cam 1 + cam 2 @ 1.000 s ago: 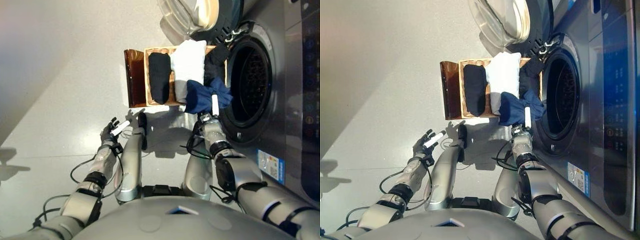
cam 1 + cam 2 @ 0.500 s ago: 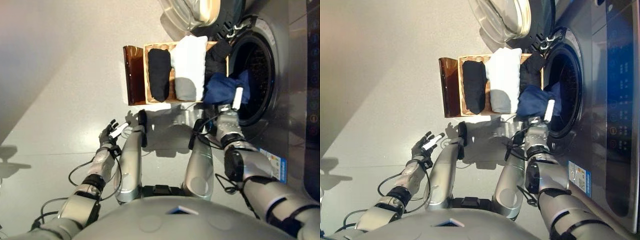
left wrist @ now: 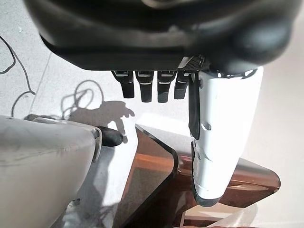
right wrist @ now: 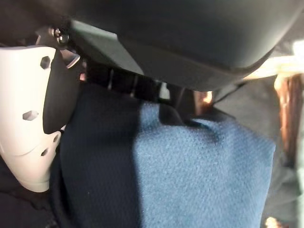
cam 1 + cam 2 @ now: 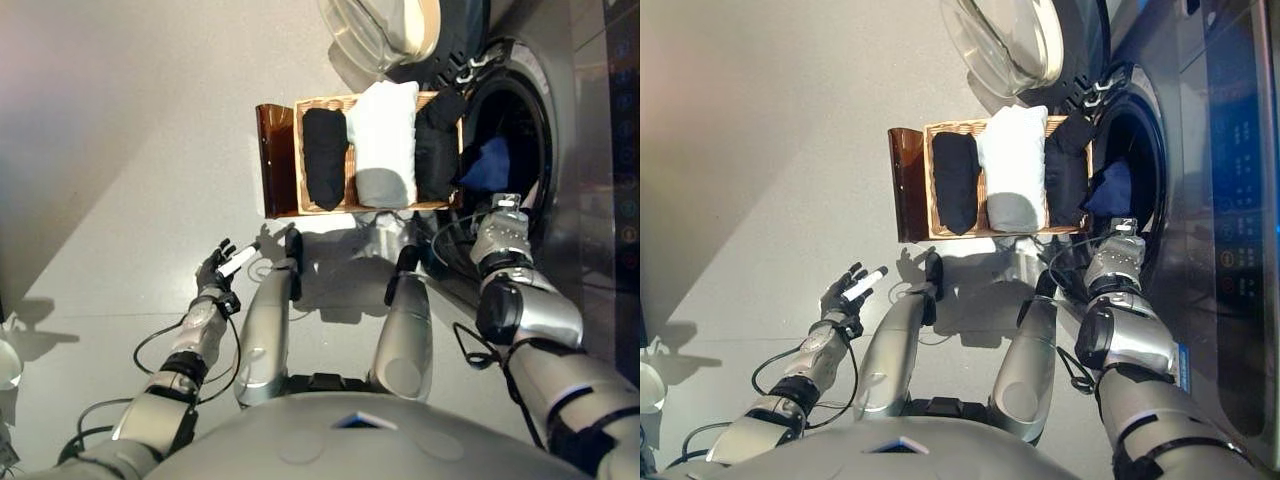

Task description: Pick up the clothes and place them into the washing machine

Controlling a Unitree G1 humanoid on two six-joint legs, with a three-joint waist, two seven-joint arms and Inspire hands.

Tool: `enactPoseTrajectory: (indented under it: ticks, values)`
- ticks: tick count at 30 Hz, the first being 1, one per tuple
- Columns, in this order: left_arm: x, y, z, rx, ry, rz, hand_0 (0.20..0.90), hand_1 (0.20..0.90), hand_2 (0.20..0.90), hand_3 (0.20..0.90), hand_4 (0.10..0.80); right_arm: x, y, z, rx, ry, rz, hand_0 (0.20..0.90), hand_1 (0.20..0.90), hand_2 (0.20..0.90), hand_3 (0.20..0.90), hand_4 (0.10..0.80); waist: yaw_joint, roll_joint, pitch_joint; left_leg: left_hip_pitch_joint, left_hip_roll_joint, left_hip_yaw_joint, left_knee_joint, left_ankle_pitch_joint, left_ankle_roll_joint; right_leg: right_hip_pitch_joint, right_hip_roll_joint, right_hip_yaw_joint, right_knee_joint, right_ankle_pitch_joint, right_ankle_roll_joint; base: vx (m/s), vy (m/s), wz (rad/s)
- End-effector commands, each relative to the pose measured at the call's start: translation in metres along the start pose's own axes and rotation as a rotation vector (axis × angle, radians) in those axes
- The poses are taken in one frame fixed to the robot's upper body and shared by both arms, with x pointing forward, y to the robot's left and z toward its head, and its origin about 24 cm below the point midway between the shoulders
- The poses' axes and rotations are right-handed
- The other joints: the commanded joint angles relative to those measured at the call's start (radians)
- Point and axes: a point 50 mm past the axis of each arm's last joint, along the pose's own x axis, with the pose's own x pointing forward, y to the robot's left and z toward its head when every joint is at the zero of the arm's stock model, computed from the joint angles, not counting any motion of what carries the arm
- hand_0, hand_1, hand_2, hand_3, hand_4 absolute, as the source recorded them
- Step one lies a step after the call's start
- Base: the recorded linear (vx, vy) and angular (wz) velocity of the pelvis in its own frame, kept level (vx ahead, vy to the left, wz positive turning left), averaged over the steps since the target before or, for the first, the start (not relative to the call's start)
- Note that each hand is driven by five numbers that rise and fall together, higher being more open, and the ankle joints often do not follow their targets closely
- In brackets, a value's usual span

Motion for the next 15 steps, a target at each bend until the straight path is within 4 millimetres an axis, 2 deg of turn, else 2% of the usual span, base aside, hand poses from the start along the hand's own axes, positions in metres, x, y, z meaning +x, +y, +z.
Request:
enactPoseTrajectory:
  ticks: [1, 2, 7, 15]
  values:
    - [-0.001, 0.022, 0.008, 0.031, -0.041, 0.059, 0.900, 0.900, 0.900, 0.900, 0.800, -0.002, 0.061, 0.053, 0.071, -0.203, 0.185, 0.200, 0.200, 0.200, 0.200, 0.300, -0.003, 0.002, -0.047, 0.008, 0.013, 0.028, 0.142, -0.166, -0.044, -0.008, 0.012, 0.026, -0.056, 0.059, -0.030, 0.000, 0.000, 0.00]
    - [-0.001, 0.022, 0.011, 0.032, -0.052, 0.060, 0.900, 0.900, 0.900, 0.900, 0.800, -0.004, 0.069, 0.059, 0.081, -0.228, 0.199, 0.200, 0.200, 0.200, 0.200, 0.300, -0.004, 0.002, -0.050, 0.005, 0.013, 0.028, 0.143, -0.166, -0.044, -0.013, 0.011, 0.027, -0.054, 0.059, -0.029, 0.000, 0.000, 0.00]
    - [-0.001, 0.020, 0.013, 0.032, -0.061, 0.053, 0.900, 0.900, 0.900, 0.900, 0.800, -0.006, 0.080, 0.078, 0.164, -0.282, 0.189, 0.200, 0.200, 0.200, 0.200, 0.300, -0.006, 0.005, -0.059, 0.000, 0.009, 0.028, 0.140, -0.166, -0.045, -0.013, 0.010, 0.027, -0.057, 0.058, -0.027, -0.002, 0.007, -0.03]
    - [-0.002, 0.025, 0.009, 0.018, -0.042, 0.079, 0.900, 0.900, 0.900, 0.900, 0.800, -0.005, 0.071, 0.107, 0.272, -0.367, 0.116, 0.200, 0.200, 0.200, 0.200, 0.300, -0.013, 0.014, -0.072, -0.005, 0.009, 0.028, 0.143, -0.172, -0.043, -0.018, 0.010, 0.029, -0.053, 0.053, -0.024, 0.005, 0.008, 0.02]
